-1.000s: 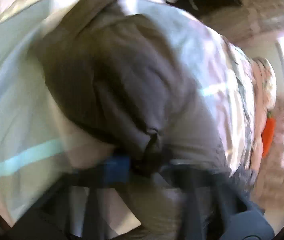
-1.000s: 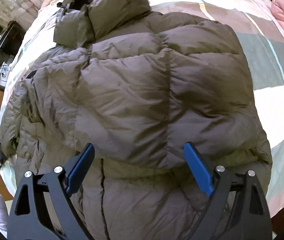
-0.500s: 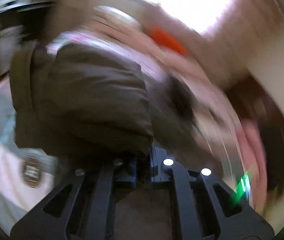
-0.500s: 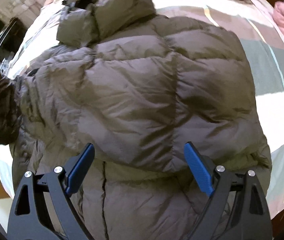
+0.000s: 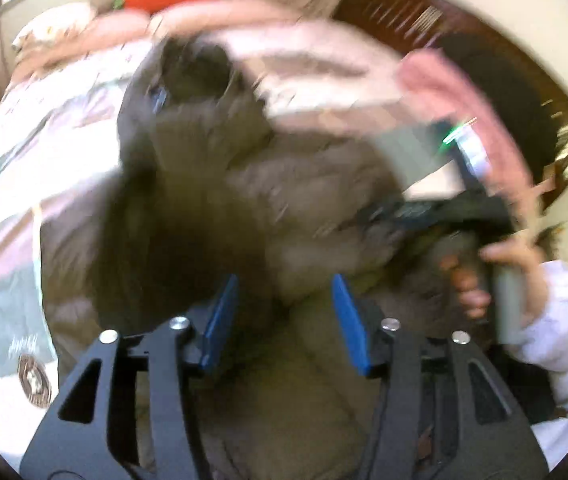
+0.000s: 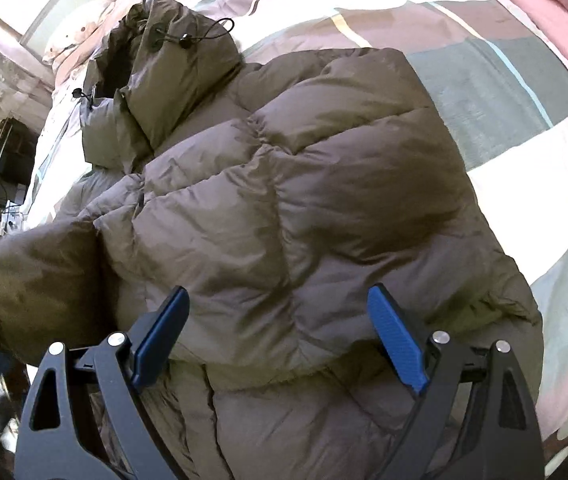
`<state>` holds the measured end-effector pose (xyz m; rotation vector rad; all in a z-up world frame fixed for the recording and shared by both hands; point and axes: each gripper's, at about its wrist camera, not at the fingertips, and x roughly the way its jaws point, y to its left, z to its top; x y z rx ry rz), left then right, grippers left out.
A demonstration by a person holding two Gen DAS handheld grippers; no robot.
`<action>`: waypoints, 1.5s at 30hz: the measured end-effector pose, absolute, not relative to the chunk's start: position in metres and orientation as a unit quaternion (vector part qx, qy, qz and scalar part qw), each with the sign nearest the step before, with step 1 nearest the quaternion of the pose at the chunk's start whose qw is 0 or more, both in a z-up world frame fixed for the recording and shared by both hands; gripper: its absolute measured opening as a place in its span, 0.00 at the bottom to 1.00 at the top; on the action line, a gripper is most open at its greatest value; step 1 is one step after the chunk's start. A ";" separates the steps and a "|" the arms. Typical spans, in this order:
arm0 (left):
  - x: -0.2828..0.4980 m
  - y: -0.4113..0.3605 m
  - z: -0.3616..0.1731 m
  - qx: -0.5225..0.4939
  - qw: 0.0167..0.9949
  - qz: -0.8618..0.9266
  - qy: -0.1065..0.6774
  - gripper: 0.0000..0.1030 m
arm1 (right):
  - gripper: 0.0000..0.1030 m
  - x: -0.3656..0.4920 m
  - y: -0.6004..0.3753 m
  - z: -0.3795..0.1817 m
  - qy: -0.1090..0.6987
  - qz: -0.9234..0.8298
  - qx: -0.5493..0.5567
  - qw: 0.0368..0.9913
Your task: Fold large clothes
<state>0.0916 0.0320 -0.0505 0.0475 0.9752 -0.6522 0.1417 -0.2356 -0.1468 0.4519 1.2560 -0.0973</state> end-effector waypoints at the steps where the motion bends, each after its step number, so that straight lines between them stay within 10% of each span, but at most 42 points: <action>1: 0.089 0.041 -0.037 0.006 0.843 -0.320 0.433 0.64 | 0.88 0.142 -0.234 -0.148 0.584 -0.044 0.209 0.783; 12: 0.140 0.162 -0.086 -0.255 0.819 -0.138 0.495 0.62 | 0.88 0.133 -0.215 -0.115 0.525 0.034 0.222 0.821; 16: 0.144 0.105 -0.103 -0.182 0.795 -0.189 0.546 0.61 | 0.88 0.127 -0.199 -0.089 0.482 0.082 0.209 0.847; 24: 0.139 0.064 -0.085 -0.052 0.828 -0.151 0.537 0.95 | 0.88 0.134 -0.212 -0.111 0.531 0.093 0.252 0.804; 37: 0.161 0.107 -0.156 -0.022 0.782 -0.028 0.622 0.95 | 0.88 0.123 -0.198 -0.167 0.642 0.090 0.267 0.714; 42: 0.164 0.116 -0.168 -0.035 0.775 -0.017 0.631 0.95 | 0.22 0.125 -0.163 -0.159 0.631 0.097 0.179 0.748; 45: 0.165 0.117 -0.168 -0.030 0.776 -0.015 0.629 0.95 | 0.13 0.130 -0.163 -0.151 0.611 0.103 0.180 0.764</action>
